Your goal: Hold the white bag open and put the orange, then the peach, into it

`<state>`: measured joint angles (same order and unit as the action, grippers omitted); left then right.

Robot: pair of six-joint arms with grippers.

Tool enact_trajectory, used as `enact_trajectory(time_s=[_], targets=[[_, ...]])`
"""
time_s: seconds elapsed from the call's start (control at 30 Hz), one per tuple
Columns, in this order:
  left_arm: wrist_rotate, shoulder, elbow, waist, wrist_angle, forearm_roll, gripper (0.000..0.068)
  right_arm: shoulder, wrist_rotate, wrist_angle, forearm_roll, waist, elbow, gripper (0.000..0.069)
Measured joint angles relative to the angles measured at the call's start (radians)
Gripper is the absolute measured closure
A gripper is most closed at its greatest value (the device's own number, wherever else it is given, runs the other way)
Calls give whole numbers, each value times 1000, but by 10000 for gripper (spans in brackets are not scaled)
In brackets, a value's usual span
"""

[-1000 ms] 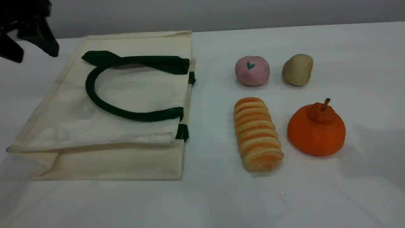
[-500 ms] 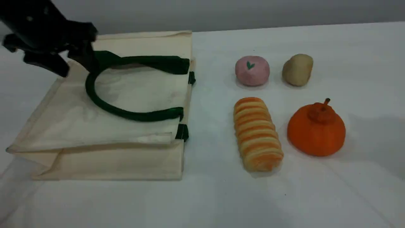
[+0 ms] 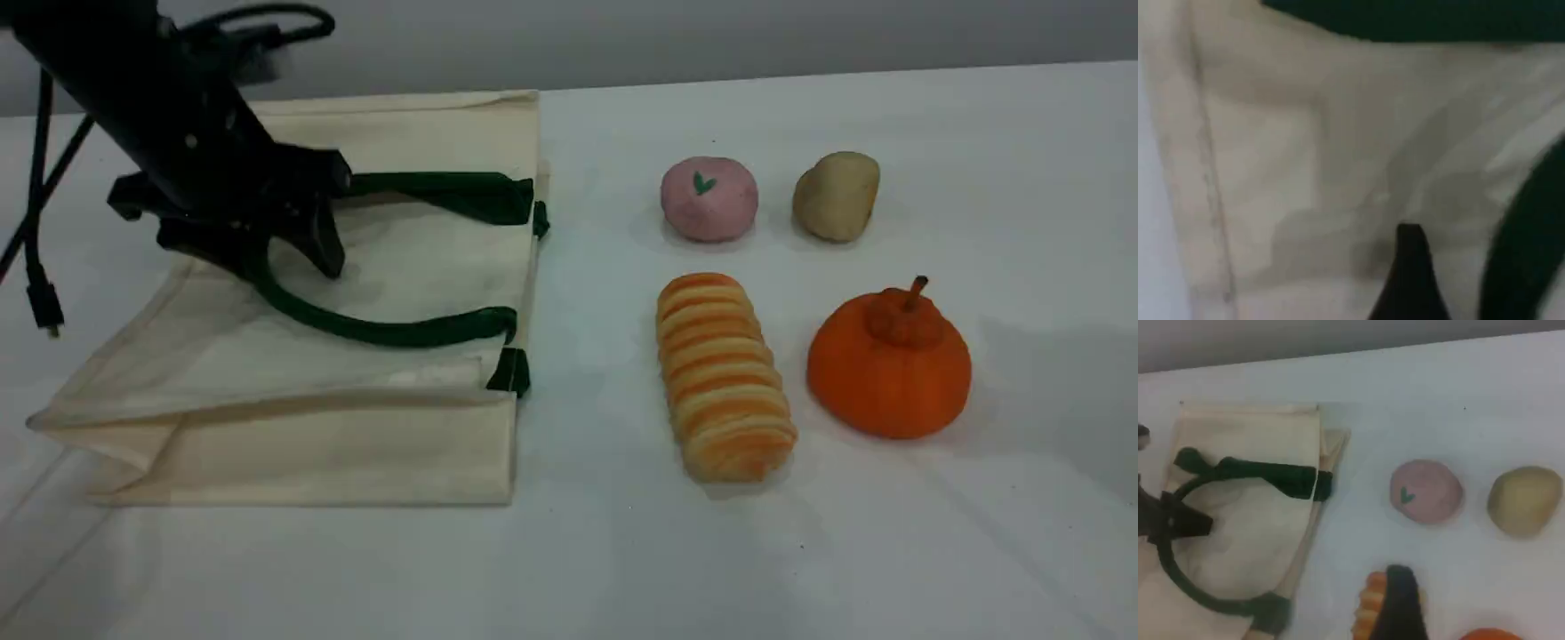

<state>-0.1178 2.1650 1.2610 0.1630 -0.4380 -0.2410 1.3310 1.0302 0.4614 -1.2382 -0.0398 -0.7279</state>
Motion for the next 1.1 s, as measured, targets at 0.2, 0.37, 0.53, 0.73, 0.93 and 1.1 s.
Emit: enact_trajectory(time_s=[0.2,0.37,0.53,0.73,0.93,1.1], targets=[[-1,15,0,0,0,2,268,0,1,0,0,0,0,178],[-1,15,0,0,0,-9,540,0,3,0,0,0,0,178],[-17,-7,10,0,-30,-72,632,3,2,0,0,0,0,178],[-145,-99,105,0,-169,-182,632,72,1,3,0,0,0,178],[-190,-219,209,0,-351,-204,633,157,26,14,5,-1,0,178],[-190,-321,238,0,-461,-205,634,218,26,-8,5,-1,0,178]])
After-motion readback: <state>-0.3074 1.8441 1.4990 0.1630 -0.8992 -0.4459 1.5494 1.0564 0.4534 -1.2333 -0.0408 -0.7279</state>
